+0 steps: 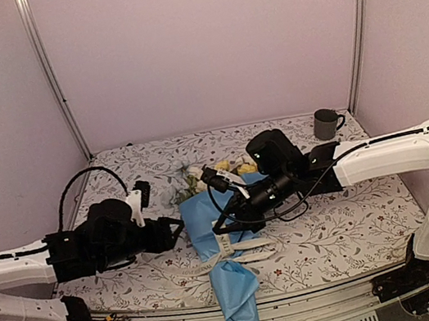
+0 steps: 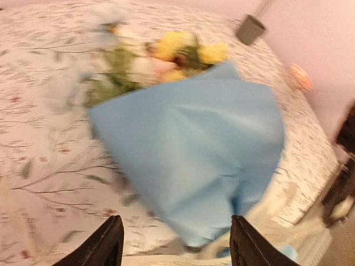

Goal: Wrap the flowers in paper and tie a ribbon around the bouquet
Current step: Pass from the left arm to the right, then pick up the ribbon from the center of the board.

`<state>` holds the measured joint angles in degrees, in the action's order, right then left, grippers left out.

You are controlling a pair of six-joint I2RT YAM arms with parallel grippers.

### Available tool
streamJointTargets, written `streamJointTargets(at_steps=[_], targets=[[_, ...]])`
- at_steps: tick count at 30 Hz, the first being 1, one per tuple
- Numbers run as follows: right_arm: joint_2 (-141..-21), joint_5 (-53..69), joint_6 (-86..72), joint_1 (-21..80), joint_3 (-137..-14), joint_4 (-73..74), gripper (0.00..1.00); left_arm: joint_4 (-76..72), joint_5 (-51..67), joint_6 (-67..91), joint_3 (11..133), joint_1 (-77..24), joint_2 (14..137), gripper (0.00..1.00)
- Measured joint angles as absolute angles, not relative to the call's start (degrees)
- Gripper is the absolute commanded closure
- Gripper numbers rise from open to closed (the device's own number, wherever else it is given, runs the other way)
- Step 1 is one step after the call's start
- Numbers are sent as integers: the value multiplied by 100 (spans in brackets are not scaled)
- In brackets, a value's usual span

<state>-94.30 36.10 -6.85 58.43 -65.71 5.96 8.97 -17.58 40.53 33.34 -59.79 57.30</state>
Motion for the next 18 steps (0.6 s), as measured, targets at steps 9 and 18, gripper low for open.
streamJointTargets(at_steps=[9,18], targets=[[-9614,3776,-753,5846,-6571,593,100,2945,-1981,4827,3452,-4670,6176,32],[-9732,3938,-819,5846,-6571,582,100,2880,-2147,5231,2923,-4558,7148,30]])
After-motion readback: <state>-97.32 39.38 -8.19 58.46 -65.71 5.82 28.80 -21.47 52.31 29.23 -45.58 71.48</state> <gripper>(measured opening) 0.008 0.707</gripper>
